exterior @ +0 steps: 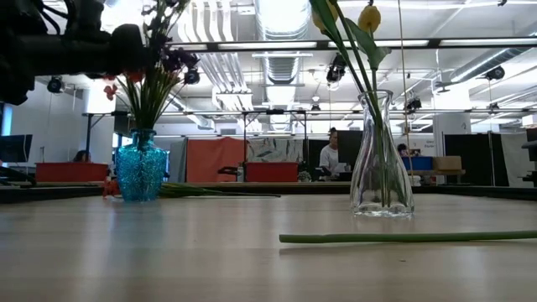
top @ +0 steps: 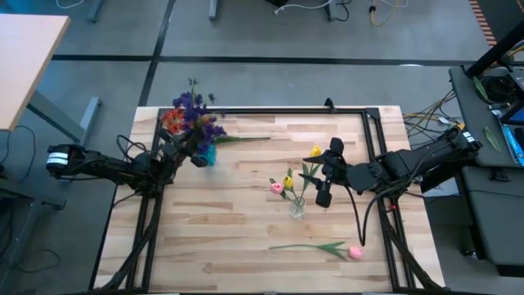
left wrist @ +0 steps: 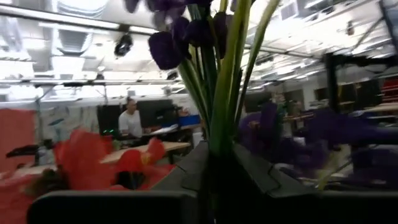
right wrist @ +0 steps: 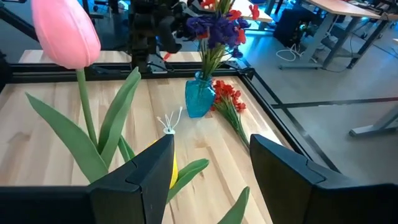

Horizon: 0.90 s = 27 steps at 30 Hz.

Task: Sort flowers into vase by color
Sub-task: Put the violet flowers into the blue vase

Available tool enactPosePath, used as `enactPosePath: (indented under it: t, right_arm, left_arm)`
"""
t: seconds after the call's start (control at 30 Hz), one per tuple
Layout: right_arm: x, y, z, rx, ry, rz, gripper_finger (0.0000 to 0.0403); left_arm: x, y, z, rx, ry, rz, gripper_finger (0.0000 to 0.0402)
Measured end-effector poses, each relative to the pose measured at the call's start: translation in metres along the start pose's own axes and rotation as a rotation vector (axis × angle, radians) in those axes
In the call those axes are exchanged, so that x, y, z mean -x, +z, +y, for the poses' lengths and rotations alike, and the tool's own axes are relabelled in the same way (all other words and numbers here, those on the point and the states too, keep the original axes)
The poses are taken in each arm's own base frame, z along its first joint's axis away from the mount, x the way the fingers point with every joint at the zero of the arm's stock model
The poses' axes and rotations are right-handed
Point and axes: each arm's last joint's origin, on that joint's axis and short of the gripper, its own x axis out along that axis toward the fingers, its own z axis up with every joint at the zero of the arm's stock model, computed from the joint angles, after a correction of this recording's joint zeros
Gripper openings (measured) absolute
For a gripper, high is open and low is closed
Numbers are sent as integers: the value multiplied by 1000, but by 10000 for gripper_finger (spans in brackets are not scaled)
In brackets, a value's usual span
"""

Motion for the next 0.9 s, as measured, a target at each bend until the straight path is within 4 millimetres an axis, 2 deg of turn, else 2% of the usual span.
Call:
enactPosePath:
  t: [0.67, 0.9]
  right_arm:
    - [0, 0, 0, -1, -1, 0, 203]
    - [0, 0, 0, -6, -1, 0, 203]
  left_arm:
    - [0, -2, -2, 5, -9, 22, 80]
    - [3, -2, -3, 16, 8, 45, 131]
